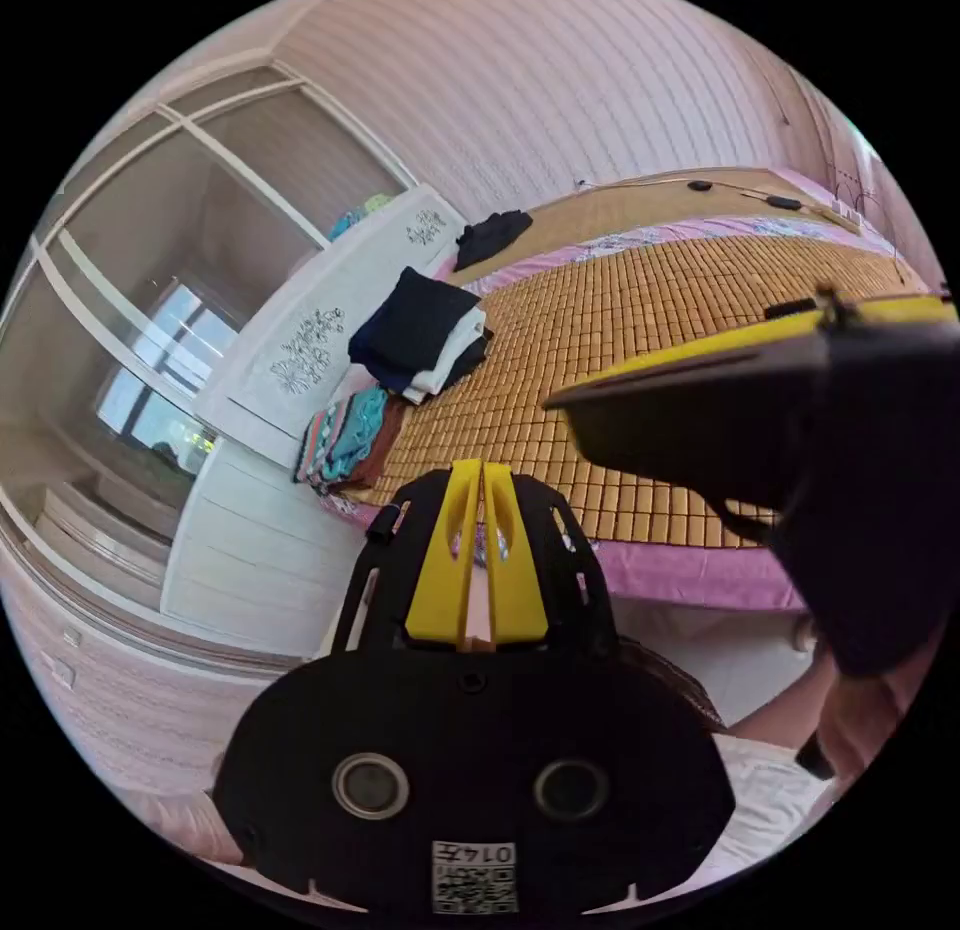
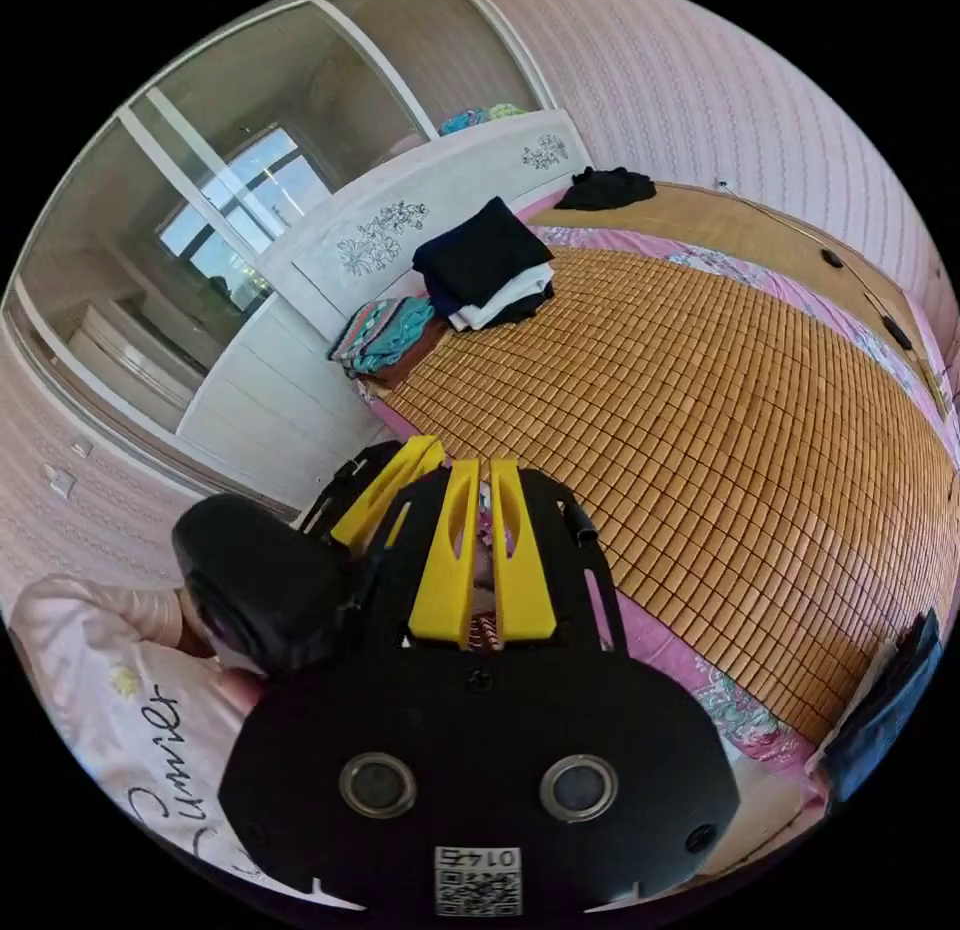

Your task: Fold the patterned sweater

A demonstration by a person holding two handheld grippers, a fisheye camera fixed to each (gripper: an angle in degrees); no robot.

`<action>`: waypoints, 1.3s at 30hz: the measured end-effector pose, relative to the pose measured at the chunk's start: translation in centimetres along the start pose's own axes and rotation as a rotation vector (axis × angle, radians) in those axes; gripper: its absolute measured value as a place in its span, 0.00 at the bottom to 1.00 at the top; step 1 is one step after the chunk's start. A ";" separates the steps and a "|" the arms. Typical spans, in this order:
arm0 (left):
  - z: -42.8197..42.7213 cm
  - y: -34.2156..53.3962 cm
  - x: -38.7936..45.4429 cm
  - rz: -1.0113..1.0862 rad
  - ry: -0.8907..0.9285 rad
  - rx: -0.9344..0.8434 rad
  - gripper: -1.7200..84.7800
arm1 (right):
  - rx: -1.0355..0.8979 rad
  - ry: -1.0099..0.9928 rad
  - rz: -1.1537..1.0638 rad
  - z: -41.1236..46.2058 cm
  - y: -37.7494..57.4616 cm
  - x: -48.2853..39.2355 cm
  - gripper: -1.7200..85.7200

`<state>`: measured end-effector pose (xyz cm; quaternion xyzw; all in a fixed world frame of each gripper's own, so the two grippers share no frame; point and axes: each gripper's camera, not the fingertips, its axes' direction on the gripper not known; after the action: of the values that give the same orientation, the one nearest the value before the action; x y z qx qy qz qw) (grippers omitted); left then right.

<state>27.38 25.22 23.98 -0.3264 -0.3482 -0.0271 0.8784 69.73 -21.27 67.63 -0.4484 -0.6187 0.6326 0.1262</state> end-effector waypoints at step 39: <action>32.5 3.6 -65.4 -0.840 0.327 -0.425 0.01 | -0.207 0.068 -0.613 57.7 -26.1 -36.8 0.01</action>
<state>-40.36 35.55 -1.52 -0.3213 -0.2942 -0.4996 0.7487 38.48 -80.95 96.50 -0.2725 -0.7814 0.4836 0.2852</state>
